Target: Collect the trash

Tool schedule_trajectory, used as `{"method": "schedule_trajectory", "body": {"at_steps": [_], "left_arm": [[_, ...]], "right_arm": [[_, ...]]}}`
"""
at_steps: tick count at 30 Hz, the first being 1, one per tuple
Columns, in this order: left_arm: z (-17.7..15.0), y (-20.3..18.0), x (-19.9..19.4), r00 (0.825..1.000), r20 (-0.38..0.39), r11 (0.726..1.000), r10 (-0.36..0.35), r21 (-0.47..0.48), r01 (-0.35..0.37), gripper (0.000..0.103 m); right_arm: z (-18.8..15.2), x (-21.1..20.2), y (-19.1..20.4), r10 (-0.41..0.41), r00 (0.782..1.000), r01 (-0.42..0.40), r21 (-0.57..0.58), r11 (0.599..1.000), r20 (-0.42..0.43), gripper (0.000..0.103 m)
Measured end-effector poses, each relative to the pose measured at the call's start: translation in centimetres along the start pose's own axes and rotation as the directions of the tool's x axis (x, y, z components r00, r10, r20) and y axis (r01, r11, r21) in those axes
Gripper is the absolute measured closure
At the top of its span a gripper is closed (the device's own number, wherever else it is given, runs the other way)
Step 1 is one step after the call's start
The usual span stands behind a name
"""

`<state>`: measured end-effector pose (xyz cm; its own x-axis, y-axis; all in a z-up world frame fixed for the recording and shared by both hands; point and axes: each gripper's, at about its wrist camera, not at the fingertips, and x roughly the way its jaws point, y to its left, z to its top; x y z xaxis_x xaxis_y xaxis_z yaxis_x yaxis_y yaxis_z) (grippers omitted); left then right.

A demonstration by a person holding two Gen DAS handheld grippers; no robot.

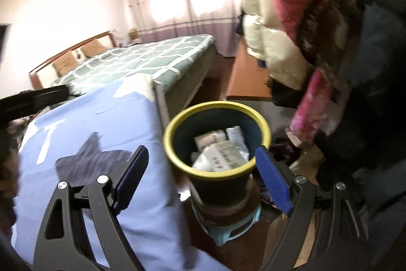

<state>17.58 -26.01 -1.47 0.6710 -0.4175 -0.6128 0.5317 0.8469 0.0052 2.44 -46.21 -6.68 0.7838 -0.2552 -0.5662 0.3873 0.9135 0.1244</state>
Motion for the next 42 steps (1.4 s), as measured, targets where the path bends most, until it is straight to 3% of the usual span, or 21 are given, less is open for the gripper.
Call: {"method": "schedule_trajectory", "body": {"at_steps": [5, 9, 15, 20, 33, 42], "left_arm": [[-4.4, 5.7, -8.2, 0.985, 0.056, 0.984, 0.165, -0.076, -0.161, 0.005], [-8.5, 10.0, -13.9, 0.952, 0.092, 0.942, 0.292, -0.199, -0.269, 0.005], [-13.2, 13.3, -18.7, 0.918, 0.071, 0.877, 0.391, -0.332, -0.348, 0.005], [-15.8, 14.1, -20.6, 0.878, 0.057, 0.834, 0.475, -0.347, -0.429, 0.005], [-15.9, 12.0, -19.6, 0.894, 0.051, 0.858, 0.445, -0.308, -0.41, 0.005], [-15.6, 11.5, -19.8, 0.889, 0.062, 0.859, 0.453, -0.297, -0.417, 0.005]], "right_arm": [[0.0, -1.7, 2.3, 0.052, 0.999, -0.051, -0.048, 0.998, 0.016, 0.02], [-0.4, -3.7, 3.6, 0.074, 0.996, -0.07, -0.082, 0.994, 0.045, 0.019], [-0.5, -6.2, 4.4, 0.086, 0.992, -0.076, -0.104, 0.992, 0.091, 0.017], [-0.2, -6.8, 4.6, 0.102, 0.989, -0.093, -0.093, 0.991, 0.105, 0.016], [-0.7, -6.9, 5.7, 0.124, 0.988, -0.113, -0.11, 0.987, 0.097, 0.016], [-0.7, -7.0, 5.5, 0.131, 0.986, -0.121, -0.101, 0.988, 0.099, 0.016]]}}
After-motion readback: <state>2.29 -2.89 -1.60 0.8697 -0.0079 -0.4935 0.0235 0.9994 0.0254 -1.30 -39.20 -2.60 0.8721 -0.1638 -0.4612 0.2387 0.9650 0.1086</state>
